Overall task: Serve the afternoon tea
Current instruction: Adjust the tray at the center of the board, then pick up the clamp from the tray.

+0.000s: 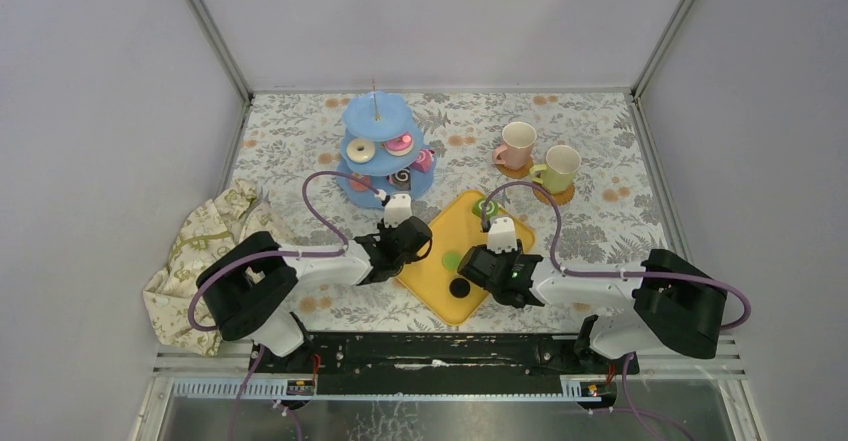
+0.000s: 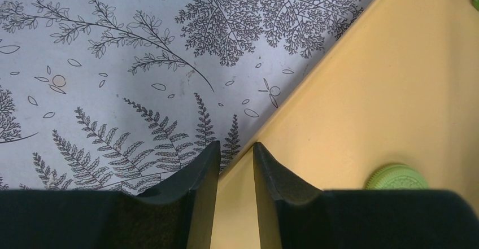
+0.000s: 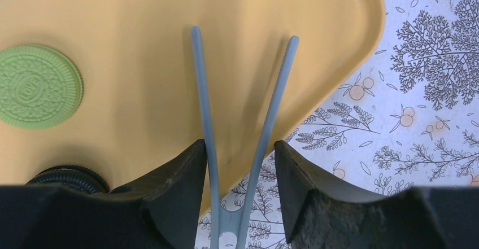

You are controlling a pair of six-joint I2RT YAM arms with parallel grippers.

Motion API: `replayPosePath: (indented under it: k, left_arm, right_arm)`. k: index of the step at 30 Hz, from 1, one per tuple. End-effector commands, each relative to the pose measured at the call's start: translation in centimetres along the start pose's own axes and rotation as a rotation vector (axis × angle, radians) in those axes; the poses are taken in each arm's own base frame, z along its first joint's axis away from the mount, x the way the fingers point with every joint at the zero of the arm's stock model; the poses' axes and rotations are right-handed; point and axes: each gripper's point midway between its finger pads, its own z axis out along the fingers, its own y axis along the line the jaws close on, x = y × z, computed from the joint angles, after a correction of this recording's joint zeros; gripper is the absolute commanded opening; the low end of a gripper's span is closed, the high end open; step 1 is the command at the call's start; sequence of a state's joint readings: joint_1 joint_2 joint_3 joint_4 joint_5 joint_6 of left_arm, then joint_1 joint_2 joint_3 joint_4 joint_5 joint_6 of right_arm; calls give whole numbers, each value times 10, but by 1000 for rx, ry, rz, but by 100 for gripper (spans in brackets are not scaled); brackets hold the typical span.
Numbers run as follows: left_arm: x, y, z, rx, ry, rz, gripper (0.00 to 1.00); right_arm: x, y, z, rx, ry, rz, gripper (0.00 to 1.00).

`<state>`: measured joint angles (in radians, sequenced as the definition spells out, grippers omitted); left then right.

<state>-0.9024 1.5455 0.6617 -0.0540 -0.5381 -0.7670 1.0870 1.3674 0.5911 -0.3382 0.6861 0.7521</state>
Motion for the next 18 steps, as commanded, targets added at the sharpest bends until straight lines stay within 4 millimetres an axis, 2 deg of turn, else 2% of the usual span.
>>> replayPosePath:
  k: [1, 9, 18]
  left_arm:
    - [-15, -1, 5, -13, -42, -17, 34]
    - [-15, -1, 5, -10, -42, -22, 37]
    - [-15, 1, 2, -19, -40, -57, 49]
  right_arm:
    - [-3, 6, 2, -2, -12, 6, 52]
    - [-3, 8, 3, -5, -11, 6, 45]
    - [-9, 10, -2, -24, -17, -5, 40]
